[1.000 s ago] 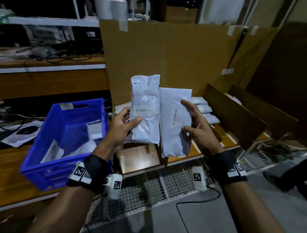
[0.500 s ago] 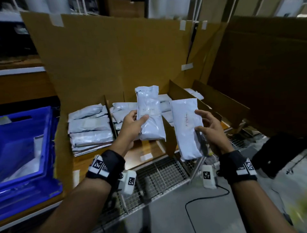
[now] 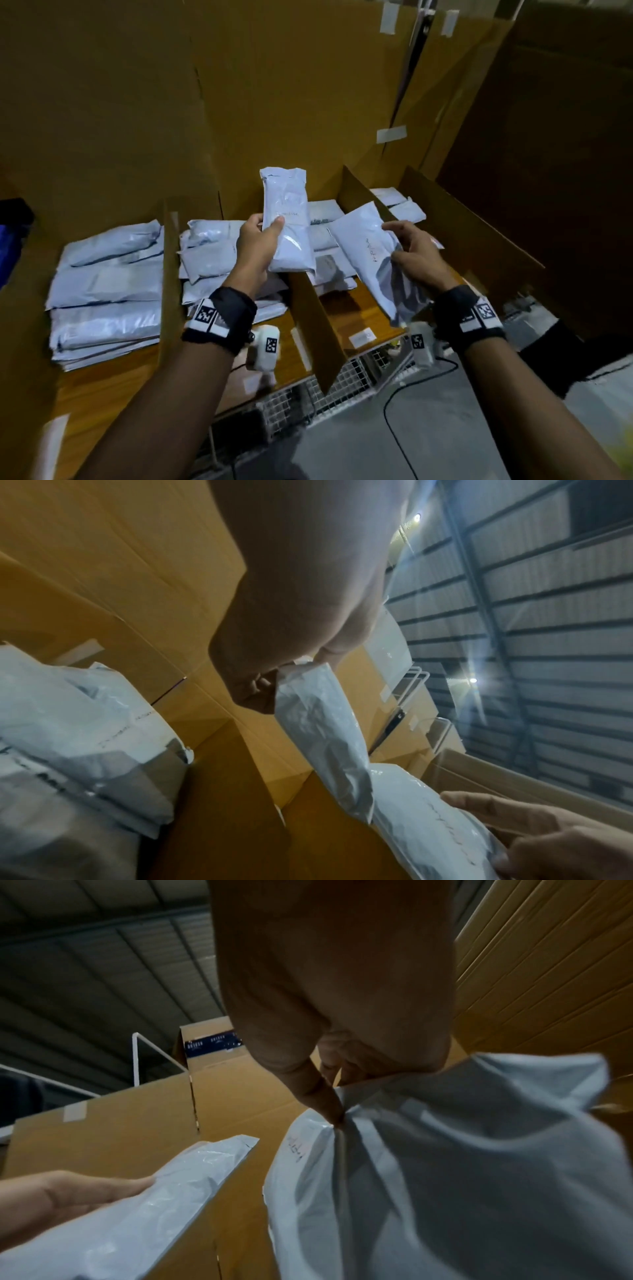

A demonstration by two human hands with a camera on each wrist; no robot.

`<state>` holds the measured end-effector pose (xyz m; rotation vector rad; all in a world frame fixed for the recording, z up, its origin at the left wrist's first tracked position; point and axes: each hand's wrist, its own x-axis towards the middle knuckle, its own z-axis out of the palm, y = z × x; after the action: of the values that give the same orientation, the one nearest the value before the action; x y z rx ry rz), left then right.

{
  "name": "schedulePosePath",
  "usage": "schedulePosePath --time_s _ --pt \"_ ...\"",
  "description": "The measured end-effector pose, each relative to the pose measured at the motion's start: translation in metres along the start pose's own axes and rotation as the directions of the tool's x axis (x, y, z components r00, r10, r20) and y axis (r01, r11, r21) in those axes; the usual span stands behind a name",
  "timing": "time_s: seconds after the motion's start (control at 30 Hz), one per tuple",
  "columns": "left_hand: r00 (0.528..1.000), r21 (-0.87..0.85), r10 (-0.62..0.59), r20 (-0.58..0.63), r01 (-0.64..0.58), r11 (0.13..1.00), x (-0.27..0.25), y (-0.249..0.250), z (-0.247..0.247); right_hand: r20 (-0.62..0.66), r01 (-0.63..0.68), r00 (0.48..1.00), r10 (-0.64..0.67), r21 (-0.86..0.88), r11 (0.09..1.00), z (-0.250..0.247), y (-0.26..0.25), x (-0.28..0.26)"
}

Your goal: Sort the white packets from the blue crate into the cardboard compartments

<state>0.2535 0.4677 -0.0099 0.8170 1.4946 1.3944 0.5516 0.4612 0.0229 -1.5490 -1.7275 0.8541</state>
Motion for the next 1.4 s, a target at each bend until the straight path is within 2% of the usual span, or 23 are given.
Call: schedulePosePath --time_s 0.33,0.63,0.77,0.87,0.93,1.0,1.1,1.2,1.27,1.33,1.4 --pt "0.985 0.125 -0.045 -0.164 0.066 0.99 0.051 -0.016 -0.004 0.215 0.125 0.973 -0.085 -0.18 0.976 0.054 0.021 0.168" --pt "0.948 0.195 -0.067 -0.31 0.132 0.972 0.077 -0.011 0.002 0.503 0.274 0.858 -0.103 -0.279 0.921 0.116 0.018 0.29" --pt "0.938 0.193 -0.083 -0.337 0.155 0.969 0.085 -0.014 0.007 0.578 0.428 0.797 -0.177 -0.333 0.84 0.139 0.011 0.336" --pt "0.936 0.191 -0.08 -0.343 0.153 0.97 0.088 -0.017 0.012 0.616 0.5 0.766 -0.184 -0.39 0.773 0.158 0.016 0.367" --pt "0.935 0.214 -0.077 -0.345 0.159 0.964 0.091 -0.018 0.016 0.646 0.541 0.739 -0.191 -0.401 0.739 0.168 0.022 0.379" --pt "0.937 0.239 -0.065 -0.343 0.154 0.959 0.094 -0.02 0.019 0.641 0.574 0.74 -0.205 -0.444 0.688 0.176 0.029 0.386" --pt "0.934 0.238 -0.062 -0.352 0.153 0.959 0.096 -0.023 0.018 0.518 0.568 0.806 -0.285 -0.544 0.617 0.179 0.039 0.381" --pt "0.929 0.232 -0.065 -0.366 0.158 0.96 0.095 -0.021 0.016 0.442 0.562 0.822 -0.36 -0.518 0.645 0.176 0.047 0.364" --pt "0.924 0.222 -0.074 -0.374 0.166 0.961 0.094 -0.02 0.014 0.522 0.587 0.792 -0.318 -0.506 0.632 0.175 0.05 0.355" --pt "0.923 0.215 -0.084 -0.376 0.175 0.961 0.095 -0.018 0.012 0.642 0.65 0.728 -0.238 -0.537 0.537 0.18 0.055 0.352" --pt "0.922 0.197 -0.092 -0.376 0.177 0.964 0.095 -0.016 0.012 0.703 0.701 0.68 -0.207 -0.541 0.466 0.184 0.061 0.355"
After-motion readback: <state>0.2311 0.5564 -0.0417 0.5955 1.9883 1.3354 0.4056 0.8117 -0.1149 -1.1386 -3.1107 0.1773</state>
